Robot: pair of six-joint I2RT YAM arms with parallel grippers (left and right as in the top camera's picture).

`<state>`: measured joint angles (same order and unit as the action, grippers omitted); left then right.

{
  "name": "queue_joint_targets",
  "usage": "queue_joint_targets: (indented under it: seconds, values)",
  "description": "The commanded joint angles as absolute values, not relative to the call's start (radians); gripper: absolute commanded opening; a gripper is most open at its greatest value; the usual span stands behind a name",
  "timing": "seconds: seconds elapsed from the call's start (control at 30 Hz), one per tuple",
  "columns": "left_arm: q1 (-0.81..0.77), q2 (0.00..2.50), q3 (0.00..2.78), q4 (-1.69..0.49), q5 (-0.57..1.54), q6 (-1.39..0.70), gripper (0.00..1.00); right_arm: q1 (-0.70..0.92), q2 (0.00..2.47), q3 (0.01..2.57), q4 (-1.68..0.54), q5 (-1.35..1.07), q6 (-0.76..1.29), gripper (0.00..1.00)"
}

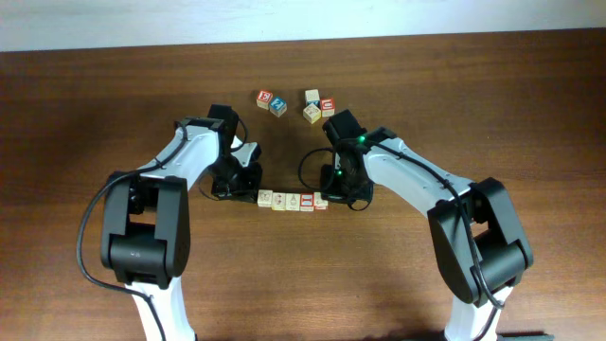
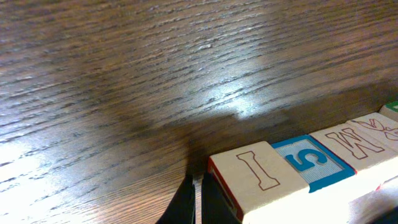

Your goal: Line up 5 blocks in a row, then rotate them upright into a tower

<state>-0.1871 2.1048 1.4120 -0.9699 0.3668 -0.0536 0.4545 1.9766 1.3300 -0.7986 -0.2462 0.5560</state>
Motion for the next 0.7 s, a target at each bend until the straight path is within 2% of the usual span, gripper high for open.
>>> queue_joint_targets:
  seconds: [0.0,0.23,0.43,0.67]
  values:
    - [-0.209,2.130,1.402,-0.948,0.322,-0.095,0.05,0.462,1.991,1.324,-0.796,-0.263,0.554,0.04]
    - [-0.216,2.130,1.402,-0.939,0.317,-0.113,0.05,0.462,1.990,1.326,-0.807,-0.261,0.554,0.04]
    - [-0.162,2.130,1.411,-0.891,0.292,-0.120,0.09,0.387,1.990,1.374,-0.874,-0.231,0.490,0.04]
    - [-0.091,2.130,1.443,-0.894,0.292,-0.120,0.18,0.373,1.990,1.456,-0.865,-0.220,0.369,0.06]
